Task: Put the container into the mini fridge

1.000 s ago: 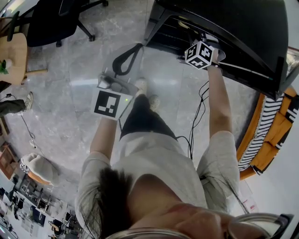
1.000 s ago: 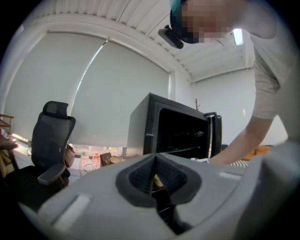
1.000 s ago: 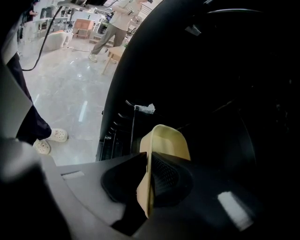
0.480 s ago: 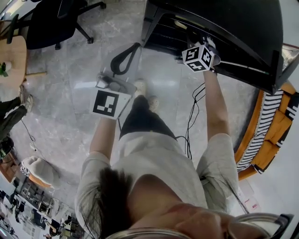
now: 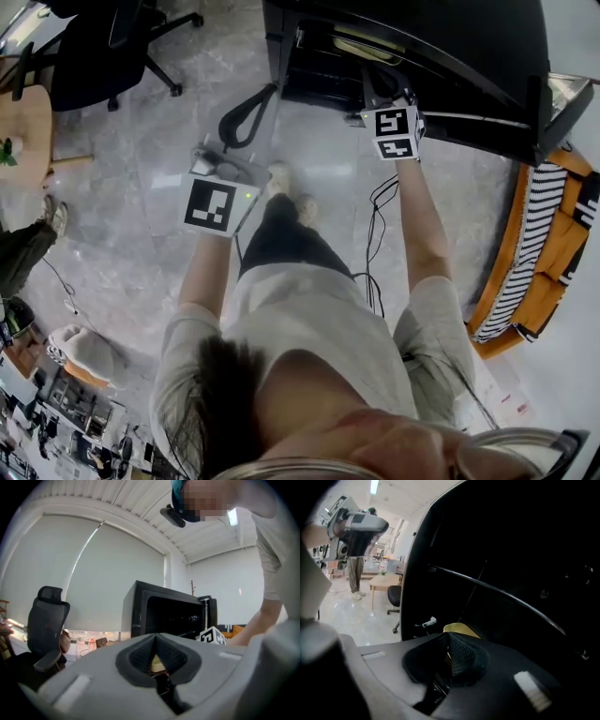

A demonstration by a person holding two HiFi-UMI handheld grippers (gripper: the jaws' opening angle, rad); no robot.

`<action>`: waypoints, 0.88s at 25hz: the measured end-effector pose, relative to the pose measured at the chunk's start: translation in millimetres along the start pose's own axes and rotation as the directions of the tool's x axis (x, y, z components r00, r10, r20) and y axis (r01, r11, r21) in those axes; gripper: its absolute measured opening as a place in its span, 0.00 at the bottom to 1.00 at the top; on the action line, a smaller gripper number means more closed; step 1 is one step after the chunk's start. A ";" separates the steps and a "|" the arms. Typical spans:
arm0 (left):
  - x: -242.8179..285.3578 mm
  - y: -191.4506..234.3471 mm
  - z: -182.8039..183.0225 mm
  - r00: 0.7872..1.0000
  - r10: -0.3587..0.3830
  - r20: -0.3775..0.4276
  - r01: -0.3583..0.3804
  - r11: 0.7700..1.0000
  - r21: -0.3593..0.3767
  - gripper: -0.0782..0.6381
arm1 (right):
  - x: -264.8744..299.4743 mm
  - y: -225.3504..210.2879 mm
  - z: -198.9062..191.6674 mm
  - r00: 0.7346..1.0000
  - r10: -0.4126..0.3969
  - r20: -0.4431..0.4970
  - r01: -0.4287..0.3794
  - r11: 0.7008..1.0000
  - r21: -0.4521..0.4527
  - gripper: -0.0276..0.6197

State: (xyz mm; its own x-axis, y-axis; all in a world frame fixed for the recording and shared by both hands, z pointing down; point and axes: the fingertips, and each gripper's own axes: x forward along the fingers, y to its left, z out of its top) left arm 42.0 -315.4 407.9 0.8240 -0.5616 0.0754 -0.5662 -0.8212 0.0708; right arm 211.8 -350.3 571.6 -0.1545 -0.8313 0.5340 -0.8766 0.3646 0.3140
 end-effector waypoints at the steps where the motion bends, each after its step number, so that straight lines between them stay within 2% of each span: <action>1: 0.4 -2.4 0.8 1.000 -0.003 0.000 0.003 1.000 0.002 0.11 | -4.8 0.5 2.0 1.000 0.001 0.010 -0.001 1.000 0.019 0.04; 13: 0.4 -36.1 13.2 1.000 -0.030 0.001 0.030 0.999 0.019 0.11 | -72.0 4.3 22.8 0.989 -0.031 0.142 0.003 0.981 0.195 0.04; 22: -3.5 -59.6 24.8 0.999 -0.051 0.006 0.051 0.998 0.027 0.11 | -125.0 7.0 38.7 0.975 -0.076 0.210 0.023 0.970 0.244 0.04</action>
State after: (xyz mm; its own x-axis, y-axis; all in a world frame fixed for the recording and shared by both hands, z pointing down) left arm 73.3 -267.0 378.8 0.8519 -0.5196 0.0656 -0.5228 -0.8511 0.0477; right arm 207.3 -260.1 476.7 -0.1798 -0.9260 0.3319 -0.9645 0.2322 0.1254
